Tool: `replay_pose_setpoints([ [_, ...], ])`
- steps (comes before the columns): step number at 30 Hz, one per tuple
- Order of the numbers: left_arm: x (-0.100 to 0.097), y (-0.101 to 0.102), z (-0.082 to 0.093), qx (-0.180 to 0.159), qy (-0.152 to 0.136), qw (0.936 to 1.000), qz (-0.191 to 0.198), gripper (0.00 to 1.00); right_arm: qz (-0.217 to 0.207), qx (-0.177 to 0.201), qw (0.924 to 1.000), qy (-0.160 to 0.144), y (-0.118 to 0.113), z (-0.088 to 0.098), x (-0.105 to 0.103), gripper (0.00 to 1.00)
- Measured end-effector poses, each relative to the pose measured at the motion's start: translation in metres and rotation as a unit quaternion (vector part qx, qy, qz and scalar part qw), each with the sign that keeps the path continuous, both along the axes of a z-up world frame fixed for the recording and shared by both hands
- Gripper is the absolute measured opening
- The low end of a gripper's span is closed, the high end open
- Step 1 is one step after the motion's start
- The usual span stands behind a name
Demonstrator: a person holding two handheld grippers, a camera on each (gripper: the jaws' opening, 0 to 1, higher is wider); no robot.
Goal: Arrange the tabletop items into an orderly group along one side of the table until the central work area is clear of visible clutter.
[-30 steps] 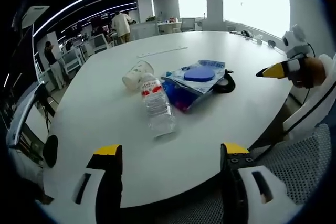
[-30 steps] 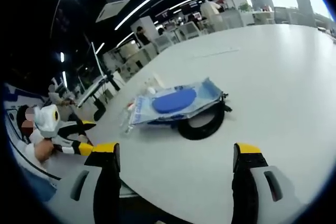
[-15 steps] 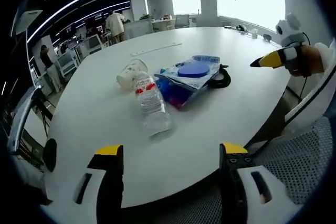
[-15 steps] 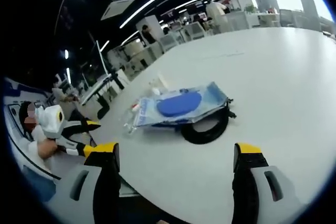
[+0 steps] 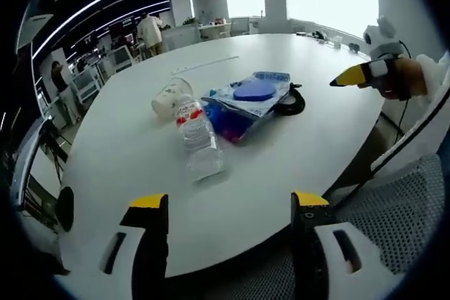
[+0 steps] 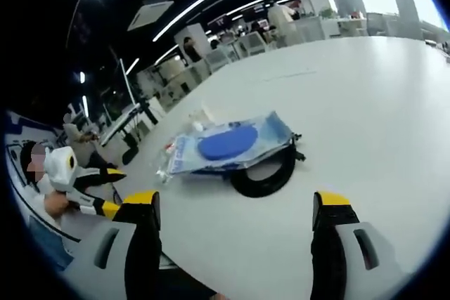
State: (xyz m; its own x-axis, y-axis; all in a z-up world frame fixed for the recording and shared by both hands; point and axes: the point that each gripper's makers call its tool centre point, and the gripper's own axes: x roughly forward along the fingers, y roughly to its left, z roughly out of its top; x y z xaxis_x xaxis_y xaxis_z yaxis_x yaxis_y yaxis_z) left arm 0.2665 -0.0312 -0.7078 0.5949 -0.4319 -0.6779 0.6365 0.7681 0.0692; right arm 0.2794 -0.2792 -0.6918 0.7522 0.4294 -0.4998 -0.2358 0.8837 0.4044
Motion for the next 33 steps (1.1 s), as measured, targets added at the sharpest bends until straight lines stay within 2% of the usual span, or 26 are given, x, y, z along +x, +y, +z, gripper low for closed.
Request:
replay_pose_setpoints([
  [3,-0.002,-0.001,-0.003,0.007,0.006,0.9999,-0.006,0.71,0.008,0.012,0.9999,0.005,0.003,-0.001,0.006,0.87],
  [5,-0.004,0.001,-0.01,0.021,0.017,0.9996,-0.007,0.72,0.034,0.014,0.9993,0.007,0.006,-0.001,0.009,0.88],
  [7,-0.002,0.003,-0.011,0.031,0.011,0.9995,-0.005,0.72,0.052,0.015,0.9985,0.006,0.007,-0.001,0.014,0.88],
  [9,0.001,0.005,-0.007,0.026,0.003,0.9997,0.003,0.73,0.072,0.019,0.9972,0.005,0.006,0.001,0.022,0.88],
  [12,0.006,0.008,-0.001,0.016,-0.012,0.9996,0.018,0.75,0.102,0.032,0.9943,-0.003,0.006,0.01,0.035,0.88],
  [14,0.008,0.008,0.0,0.017,-0.016,0.9995,0.022,0.76,0.104,0.034,0.9939,-0.004,0.005,0.015,0.044,0.88],
  [16,0.01,0.007,0.002,0.013,-0.023,0.9993,0.028,0.78,0.119,0.042,0.9918,-0.019,0.008,0.024,0.052,0.88],
  [17,0.011,0.007,0.003,0.012,-0.027,0.9991,0.031,0.79,0.134,0.041,0.99,-0.02,0.01,0.026,0.053,0.89],
  [19,0.014,0.005,0.004,0.006,-0.029,0.9988,0.038,0.84,0.18,0.007,0.9835,-0.014,0.009,0.024,0.049,0.9],
  [21,0.016,0.007,0.001,-0.01,-0.022,0.9983,0.052,0.9,0.2,-0.008,0.9796,-0.021,0.007,0.027,0.05,0.9],
  [22,0.017,0.01,-0.001,-0.009,-0.013,0.9974,0.07,0.93,0.2,-0.003,0.9795,-0.025,0.007,0.03,0.052,0.9],
  [24,0.019,0.01,0.002,-0.004,-0.018,0.9967,0.079,0.91,0.199,0.005,0.9797,-0.025,0.005,0.033,0.056,0.9],
  [26,0.016,0.003,0.0,-0.006,-0.012,0.9969,0.078,0.9,0.193,0.009,0.9809,-0.023,0.003,0.036,0.059,0.9],
  [30,0.01,0.0,-0.011,-0.005,0.019,0.9978,0.063,0.9,0.177,0.016,0.9838,-0.026,-0.001,0.042,0.066,0.9],
  [33,0.013,0.002,-0.005,-0.014,0.007,0.9977,0.066,0.88,0.18,0.007,0.9834,-0.027,-0.002,0.042,0.07,0.9],
])
